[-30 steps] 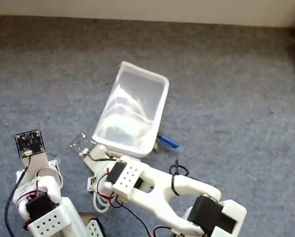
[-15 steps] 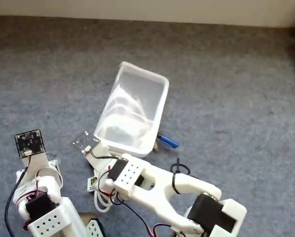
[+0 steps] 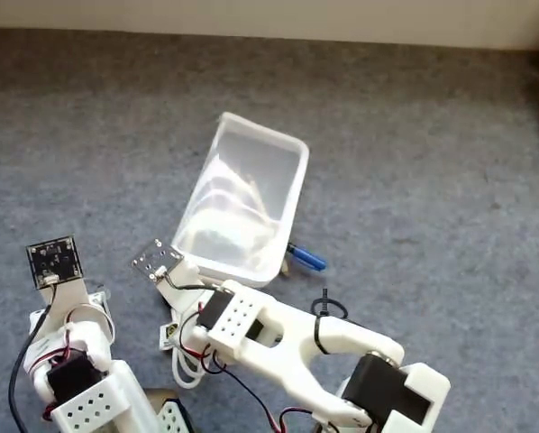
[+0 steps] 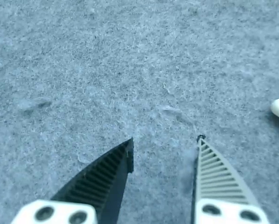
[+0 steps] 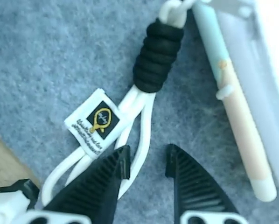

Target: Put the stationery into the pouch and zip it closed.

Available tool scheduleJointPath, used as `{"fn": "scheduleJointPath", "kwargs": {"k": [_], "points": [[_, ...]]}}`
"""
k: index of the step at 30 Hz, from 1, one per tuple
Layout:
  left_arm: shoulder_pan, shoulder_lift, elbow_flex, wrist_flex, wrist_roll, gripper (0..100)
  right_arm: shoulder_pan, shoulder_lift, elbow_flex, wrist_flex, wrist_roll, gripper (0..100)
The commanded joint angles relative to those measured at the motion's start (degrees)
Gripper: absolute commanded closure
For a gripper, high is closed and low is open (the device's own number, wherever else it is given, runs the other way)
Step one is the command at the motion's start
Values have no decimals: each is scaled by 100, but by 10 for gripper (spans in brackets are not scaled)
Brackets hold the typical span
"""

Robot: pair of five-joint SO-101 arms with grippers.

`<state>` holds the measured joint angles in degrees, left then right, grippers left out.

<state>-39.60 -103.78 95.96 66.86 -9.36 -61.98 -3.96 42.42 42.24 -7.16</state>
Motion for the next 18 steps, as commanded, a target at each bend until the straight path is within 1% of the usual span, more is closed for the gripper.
{"fn": "scheduleJointPath", "kwargs": {"k": [1, 5, 7, 10, 16, 18], "points": [[66, -48, 119, -114, 44, 791, 145, -13, -198, 75, -9, 866], [66, -48, 119, -114, 44, 791, 145, -13, -198, 84, 0, 962], [66, -48, 119, -114, 44, 791, 145, -13, -198, 92, 246, 994], [66, -48, 119, -114, 44, 791, 145, -57, -180, 127, 563, 994], [66, -48, 119, -105, 44, 791, 242, -75, -233, 1024, 642, 994], [66, -48, 119, -105, 44, 791, 356, -84, -233, 1191, 853, 994]]}}
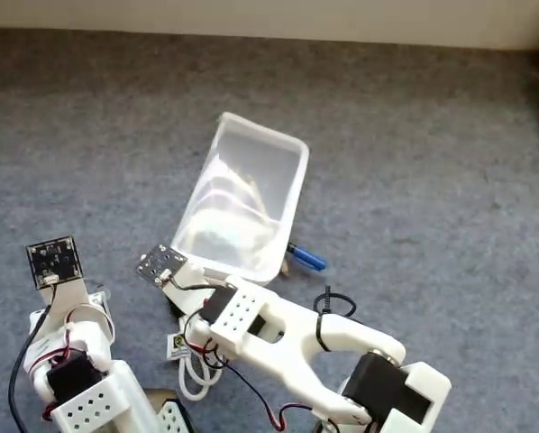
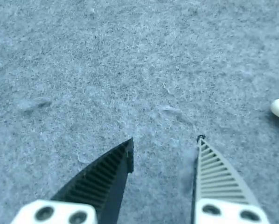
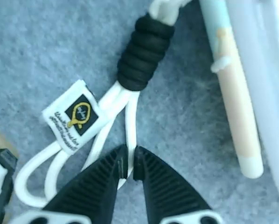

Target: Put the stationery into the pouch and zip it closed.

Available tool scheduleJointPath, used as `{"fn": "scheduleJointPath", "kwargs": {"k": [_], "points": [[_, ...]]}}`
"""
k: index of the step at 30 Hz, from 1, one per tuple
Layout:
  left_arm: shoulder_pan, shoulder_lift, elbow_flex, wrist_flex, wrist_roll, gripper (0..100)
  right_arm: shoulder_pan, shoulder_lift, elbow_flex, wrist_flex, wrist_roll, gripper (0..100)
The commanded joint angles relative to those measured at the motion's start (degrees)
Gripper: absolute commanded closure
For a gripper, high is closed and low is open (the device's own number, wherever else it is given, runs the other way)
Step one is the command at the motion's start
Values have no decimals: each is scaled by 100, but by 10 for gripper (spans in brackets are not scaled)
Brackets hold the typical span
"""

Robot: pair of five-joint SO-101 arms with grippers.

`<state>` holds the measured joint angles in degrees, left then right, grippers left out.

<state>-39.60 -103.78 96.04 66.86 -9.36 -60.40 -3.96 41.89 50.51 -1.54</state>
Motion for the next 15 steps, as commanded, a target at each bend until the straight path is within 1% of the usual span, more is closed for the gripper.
{"fn": "scheduleJointPath", "kwargs": {"k": [1, 6, 10, 15], "points": [[66, -48, 110, -105, 44, 791, 277, -145, -180, 418, 352, 994], [66, -48, 110, -105, 44, 791, 655, -901, -145, 655, 536, 994], [66, -48, 110, -105, 44, 791, 954, -1604, 31, 848, 862, 994], [66, -48, 110, -105, 44, 791, 1305, -2105, 400, 892, 1275, 994]]}}
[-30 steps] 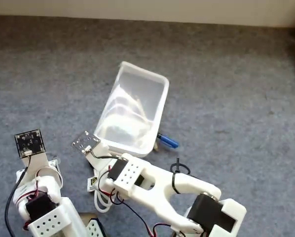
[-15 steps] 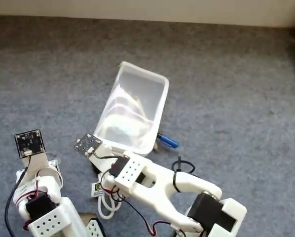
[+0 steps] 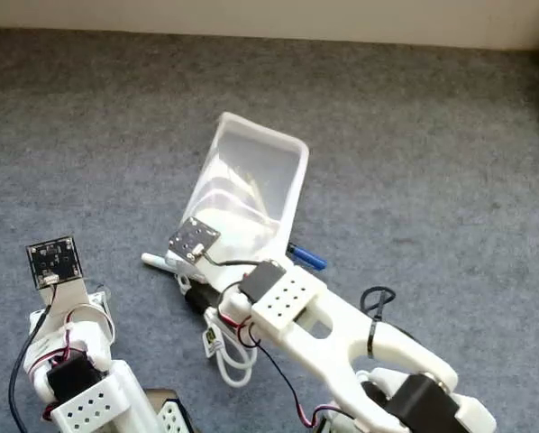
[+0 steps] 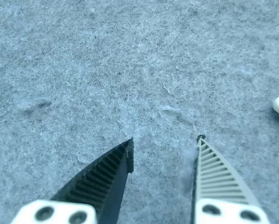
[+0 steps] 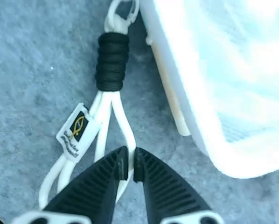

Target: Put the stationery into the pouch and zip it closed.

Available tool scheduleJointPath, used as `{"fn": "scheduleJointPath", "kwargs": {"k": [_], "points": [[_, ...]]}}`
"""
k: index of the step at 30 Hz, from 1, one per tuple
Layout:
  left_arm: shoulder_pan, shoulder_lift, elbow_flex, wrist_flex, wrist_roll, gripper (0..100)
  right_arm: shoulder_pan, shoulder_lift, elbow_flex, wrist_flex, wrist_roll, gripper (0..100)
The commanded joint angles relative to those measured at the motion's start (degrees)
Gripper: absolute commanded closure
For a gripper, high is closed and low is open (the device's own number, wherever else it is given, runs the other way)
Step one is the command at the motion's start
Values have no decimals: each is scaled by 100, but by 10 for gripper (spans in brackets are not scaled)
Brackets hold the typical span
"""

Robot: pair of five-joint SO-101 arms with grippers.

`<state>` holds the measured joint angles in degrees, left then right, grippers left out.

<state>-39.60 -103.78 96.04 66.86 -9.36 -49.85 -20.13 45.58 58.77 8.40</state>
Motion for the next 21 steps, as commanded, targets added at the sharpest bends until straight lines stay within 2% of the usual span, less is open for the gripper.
{"fn": "scheduleJointPath", "kwargs": {"k": [1, 8, 21], "points": [[66, -48, 110, -105, 44, 791, 312, -558, 92, 75, 378, 994], [66, -48, 110, -105, 44, 791, 910, -936, 145, 1042, 993, 994], [66, -48, 110, -105, 44, 791, 2255, -1446, 444, 1288, 1864, 994]]}}
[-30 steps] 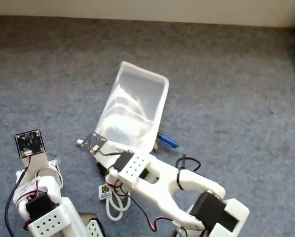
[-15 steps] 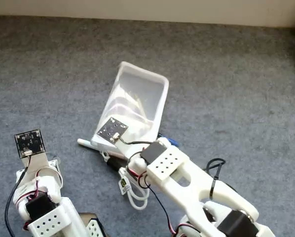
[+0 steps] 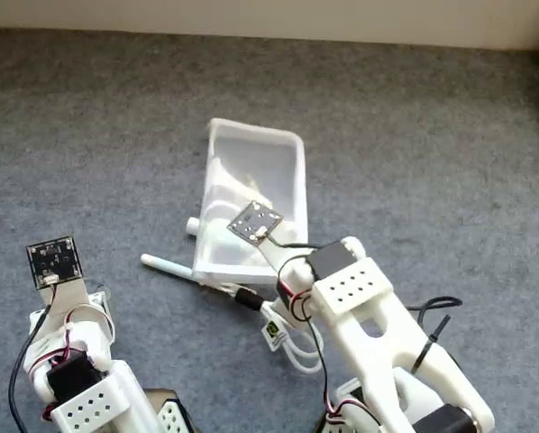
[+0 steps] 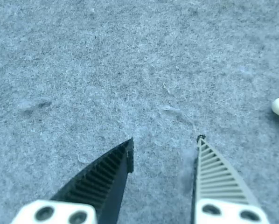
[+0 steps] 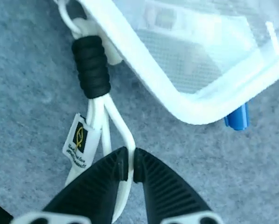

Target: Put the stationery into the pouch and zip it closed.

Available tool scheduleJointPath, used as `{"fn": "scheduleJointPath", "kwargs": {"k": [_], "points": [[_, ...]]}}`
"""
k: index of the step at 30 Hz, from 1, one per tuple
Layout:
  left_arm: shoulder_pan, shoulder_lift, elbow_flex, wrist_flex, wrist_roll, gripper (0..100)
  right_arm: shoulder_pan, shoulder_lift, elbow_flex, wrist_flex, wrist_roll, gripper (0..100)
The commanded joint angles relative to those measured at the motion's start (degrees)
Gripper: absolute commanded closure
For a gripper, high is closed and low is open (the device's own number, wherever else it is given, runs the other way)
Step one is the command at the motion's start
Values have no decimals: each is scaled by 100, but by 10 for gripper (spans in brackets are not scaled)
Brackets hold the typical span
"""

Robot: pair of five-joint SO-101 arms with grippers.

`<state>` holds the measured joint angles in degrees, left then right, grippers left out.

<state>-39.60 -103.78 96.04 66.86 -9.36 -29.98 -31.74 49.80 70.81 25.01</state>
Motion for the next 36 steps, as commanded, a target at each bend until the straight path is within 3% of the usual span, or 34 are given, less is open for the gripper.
{"fn": "scheduleJointPath", "kwargs": {"k": [1, 9, 17, 23, 36], "points": [[66, -48, 110, -105, 44, 791, 312, -312, 66, 84, 255, 994], [57, -48, 110, -105, 44, 791, 655, -699, 286, 110, 598, 985], [57, -48, 110, -105, 44, 791, 637, -1156, 224, 611, 589, 826], [57, -48, 110, -105, 44, 791, 576, -1525, 224, 602, 563, 803], [57, -48, 110, -105, 44, 791, -1429, -1244, 224, -136, -457, 803]]}}
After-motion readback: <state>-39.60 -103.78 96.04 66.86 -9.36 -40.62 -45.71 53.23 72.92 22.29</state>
